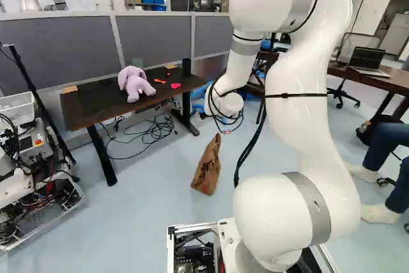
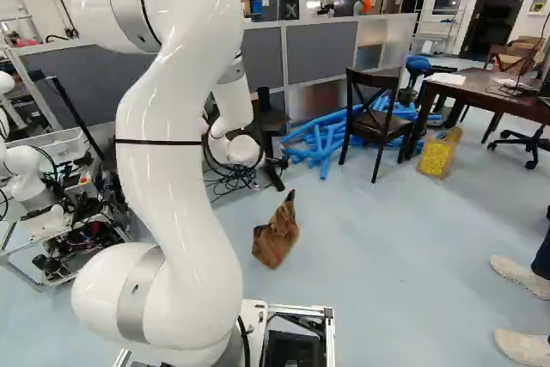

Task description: Pick up the bag on the ground and place it on the table

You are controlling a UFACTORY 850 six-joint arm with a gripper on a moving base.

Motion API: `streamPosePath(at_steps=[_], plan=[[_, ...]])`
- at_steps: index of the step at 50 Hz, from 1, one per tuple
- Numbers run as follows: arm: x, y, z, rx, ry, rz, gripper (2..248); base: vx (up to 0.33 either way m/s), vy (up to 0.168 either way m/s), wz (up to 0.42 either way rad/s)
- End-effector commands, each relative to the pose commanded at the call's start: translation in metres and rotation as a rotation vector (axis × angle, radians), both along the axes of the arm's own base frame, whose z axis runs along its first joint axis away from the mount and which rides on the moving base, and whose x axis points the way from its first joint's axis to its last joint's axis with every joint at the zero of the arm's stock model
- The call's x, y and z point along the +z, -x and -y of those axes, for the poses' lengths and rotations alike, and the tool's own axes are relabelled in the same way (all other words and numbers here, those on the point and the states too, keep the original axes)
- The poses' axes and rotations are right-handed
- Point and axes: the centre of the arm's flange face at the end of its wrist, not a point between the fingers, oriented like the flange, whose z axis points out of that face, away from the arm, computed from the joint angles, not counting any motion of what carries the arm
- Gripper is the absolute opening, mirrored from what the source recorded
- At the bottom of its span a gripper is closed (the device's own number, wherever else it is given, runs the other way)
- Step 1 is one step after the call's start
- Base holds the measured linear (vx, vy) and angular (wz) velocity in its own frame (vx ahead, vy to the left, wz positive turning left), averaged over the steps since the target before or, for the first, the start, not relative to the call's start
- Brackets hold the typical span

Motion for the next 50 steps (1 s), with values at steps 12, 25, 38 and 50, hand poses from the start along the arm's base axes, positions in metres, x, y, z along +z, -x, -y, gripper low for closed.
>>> streamPosePath(at_steps=[12,25,38,50], plan=[[-0.02,-0.018,0.0,-0.01,-0.002,-0.047,247,0.0,0.0,0.0],[-0.042,-0.037,0.001,-0.029,-0.007,-0.096,247,0.0,0.0,0.0],[-0.064,-0.055,0.0,-0.046,-0.014,-0.146,247,0.0,0.0,0.0],[-0.085,-0.07,-0.004,-0.057,-0.02,-0.194,247,0.0,0.0,0.0]])
